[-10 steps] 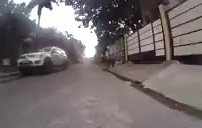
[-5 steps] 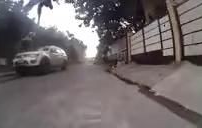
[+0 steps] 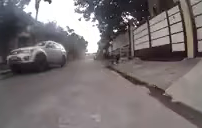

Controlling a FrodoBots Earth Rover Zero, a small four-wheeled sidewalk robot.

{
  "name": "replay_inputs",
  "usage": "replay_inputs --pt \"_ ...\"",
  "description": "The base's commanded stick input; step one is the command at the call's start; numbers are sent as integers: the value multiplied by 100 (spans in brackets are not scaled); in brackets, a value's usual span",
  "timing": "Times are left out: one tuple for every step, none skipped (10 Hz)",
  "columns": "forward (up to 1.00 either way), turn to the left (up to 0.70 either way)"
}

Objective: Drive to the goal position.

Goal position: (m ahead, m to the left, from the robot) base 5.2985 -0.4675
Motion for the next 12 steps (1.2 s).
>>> replay_inputs --pt "100 0" --pt "100 0" --pt "100 0" --pt "100 0" --pt "100 0" --pt "100 0" --pt "100 0" --pt "100 0" --pt "100 0" --pt "100 0" --pt "100 0" --pt "100 0"
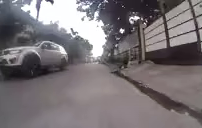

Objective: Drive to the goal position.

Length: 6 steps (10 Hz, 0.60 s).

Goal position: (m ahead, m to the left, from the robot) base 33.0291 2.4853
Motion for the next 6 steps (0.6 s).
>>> replay_inputs --pt "100 0" --pt "100 0" --pt "100 0" --pt "100 0" --pt "100 0" --pt "100 0"
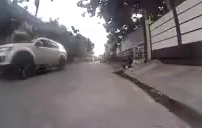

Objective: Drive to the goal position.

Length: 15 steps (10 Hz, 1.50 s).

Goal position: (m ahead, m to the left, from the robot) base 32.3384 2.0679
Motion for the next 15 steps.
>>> replay_inputs --pt "100 0" --pt "100 0" --pt "100 0" --pt "100 0" --pt "100 0" --pt "100 0" --pt "100 0" --pt "100 0" --pt "100 0" --pt "100 0" --pt "100 0" --pt "100 0" --pt "100 -11" --pt "100 -34" --pt "100 -40"
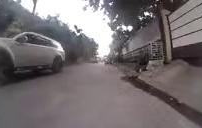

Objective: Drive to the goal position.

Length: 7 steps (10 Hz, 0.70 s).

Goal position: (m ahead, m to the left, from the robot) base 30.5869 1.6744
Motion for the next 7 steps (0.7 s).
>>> replay_inputs --pt "100 -38" --pt "100 -21" --pt "100 0" --pt "100 0" --pt "100 0" --pt "100 0" --pt "100 0"
